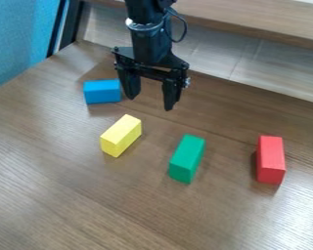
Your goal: Put the green rectangle on top of the yellow rectangle.
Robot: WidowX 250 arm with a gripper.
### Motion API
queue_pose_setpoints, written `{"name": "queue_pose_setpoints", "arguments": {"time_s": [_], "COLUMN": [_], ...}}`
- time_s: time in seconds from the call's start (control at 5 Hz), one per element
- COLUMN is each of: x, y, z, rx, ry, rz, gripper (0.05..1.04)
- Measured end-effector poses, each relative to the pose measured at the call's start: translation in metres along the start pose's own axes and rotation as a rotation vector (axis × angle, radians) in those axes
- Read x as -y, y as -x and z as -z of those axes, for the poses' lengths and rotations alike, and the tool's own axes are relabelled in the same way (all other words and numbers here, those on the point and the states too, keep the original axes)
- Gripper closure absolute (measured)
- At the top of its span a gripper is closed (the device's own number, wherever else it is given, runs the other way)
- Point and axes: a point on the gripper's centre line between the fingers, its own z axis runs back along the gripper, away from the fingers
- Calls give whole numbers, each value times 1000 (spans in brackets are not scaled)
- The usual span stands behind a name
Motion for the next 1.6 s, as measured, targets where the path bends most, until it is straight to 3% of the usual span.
{"name": "queue_pose_setpoints", "arguments": {"time_s": [0.2, 0.4, 0.8, 1.6], "x": [1, 7, 33, 53], "y": [3, 1, 2, 34], "z": [10, 16, 20, 71], "rx": [-31, -30, -34, -164], "ry": [4, 41, 68, 48], "rz": [-4, -28, -70, -32], "gripper": [83, 83, 83, 116]}}
